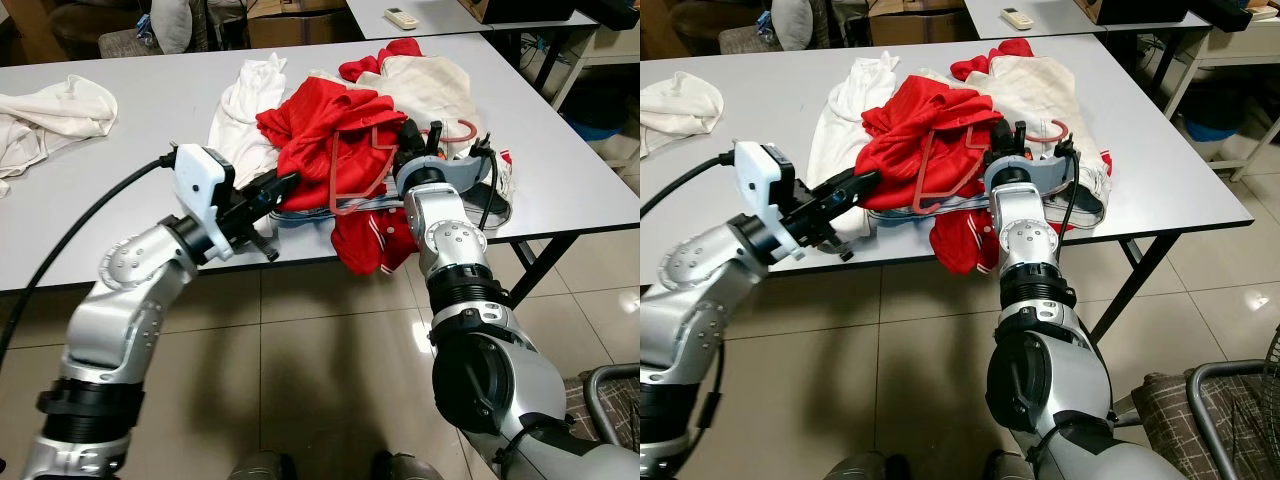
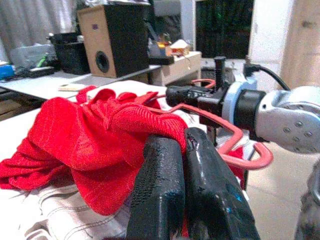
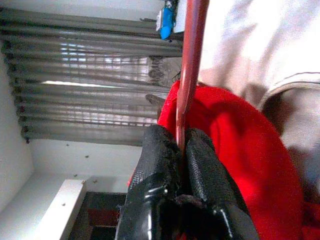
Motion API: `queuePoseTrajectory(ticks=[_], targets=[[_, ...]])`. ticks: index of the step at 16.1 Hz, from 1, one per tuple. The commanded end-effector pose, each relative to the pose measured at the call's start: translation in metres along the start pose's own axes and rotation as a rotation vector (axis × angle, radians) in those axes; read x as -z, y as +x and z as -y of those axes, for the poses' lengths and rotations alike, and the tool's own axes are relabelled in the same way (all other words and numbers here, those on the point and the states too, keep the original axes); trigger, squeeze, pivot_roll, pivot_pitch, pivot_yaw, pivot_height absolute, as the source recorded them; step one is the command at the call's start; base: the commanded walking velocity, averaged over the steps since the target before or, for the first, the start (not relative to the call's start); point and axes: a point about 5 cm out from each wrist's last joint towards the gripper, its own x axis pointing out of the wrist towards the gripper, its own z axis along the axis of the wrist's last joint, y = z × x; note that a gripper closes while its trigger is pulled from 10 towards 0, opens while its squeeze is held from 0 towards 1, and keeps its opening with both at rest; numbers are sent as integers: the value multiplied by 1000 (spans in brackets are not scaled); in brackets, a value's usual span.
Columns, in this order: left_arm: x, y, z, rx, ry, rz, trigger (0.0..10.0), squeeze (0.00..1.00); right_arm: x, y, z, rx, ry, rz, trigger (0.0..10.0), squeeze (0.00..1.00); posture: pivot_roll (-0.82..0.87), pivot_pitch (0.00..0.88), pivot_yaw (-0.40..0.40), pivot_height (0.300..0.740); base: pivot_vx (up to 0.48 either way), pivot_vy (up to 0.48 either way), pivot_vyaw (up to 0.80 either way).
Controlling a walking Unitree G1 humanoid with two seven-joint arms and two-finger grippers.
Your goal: Hang hanger
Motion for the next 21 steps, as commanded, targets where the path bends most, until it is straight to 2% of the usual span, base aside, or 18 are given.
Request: queuePoseTrajectory(ticks=[1, 4, 5, 7, 8, 10, 11, 13, 14, 15, 17, 18, 19, 21], targets=[[-8, 1, 7, 74, 2, 26, 0, 0, -2, 2, -7, -17, 21, 42, 10000, 0, 45, 88, 70, 740, 0, 0, 0], [-17, 7, 27, 216, -25, 66, 0, 0, 3, 3, -2, 31, 3, 29, 10000, 0, 47, 93, 72, 740, 0, 0, 0], [-21, 11, 39, 296, -46, 76, 0, 0, 5, 3, 0, 56, 17, 32, 10000, 0, 48, 95, 72, 740, 0, 0, 0], [-18, 16, 63, 458, -72, 30, 0, 0, 11, 5, -4, 57, 34, 23, 10000, 0, 49, 96, 72, 740, 0, 0, 0], [-7, 17, 71, 480, -52, -39, 0, 0, 14, 7, -10, 36, 70, 23, 10000, 0, 48, 97, 72, 740, 0, 0, 0], [20, 17, 73, 432, -14, -189, 0, 0, 13, 9, -19, -1, 157, 46, 10000, 0, 46, 97, 72, 740, 0, 0, 0], [28, 19, 77, 413, -29, -217, 0, 0, 12, 9, -22, -12, 187, 62, 10000, 0, 45, 98, 72, 740, 0, 0, 0], [26, 31, 91, 394, -106, -162, 0, 0, 16, 11, -26, -21, 201, 56, 10000, 0, 44, 97, 70, 740, 0, 0, 0], [26, 34, 94, 392, -107, -156, 0, 0, 20, 11, -27, -22, 177, 39, 10000, 0, 44, 97, 70, 740, 0, 0, 0], [34, 43, 86, 281, -11, -183, 10000, 0, 30, 10, -31, -41, 88, 1, 10000, 0, 42, 97, 70, 740, 0, 0, 0], [44, 41, 63, 148, 116, -248, 10000, 0, 31, 8, -36, -115, 112, -2, 10000, 0, 37, 99, 72, 740, 0, 0, 0], [45, 39, 56, 115, 129, -257, 10000, 965, 31, 7, -36, -121, 104, -3, 10000, 0, 35, 100, 71, 740, 0, 0, 0], [45, 34, 47, 72, 112, -263, 10000, 1000, 27, 7, -35, -123, 128, 9, 10000, 0, 36, 100, 69, 740, 0, 0, 0], [48, 25, 46, 100, 125, -289, 10000, 1000, 22, 7, -32, -98, 49, 26, 10000, 0, 33, 100, 69, 740, 0, 0, 0]])
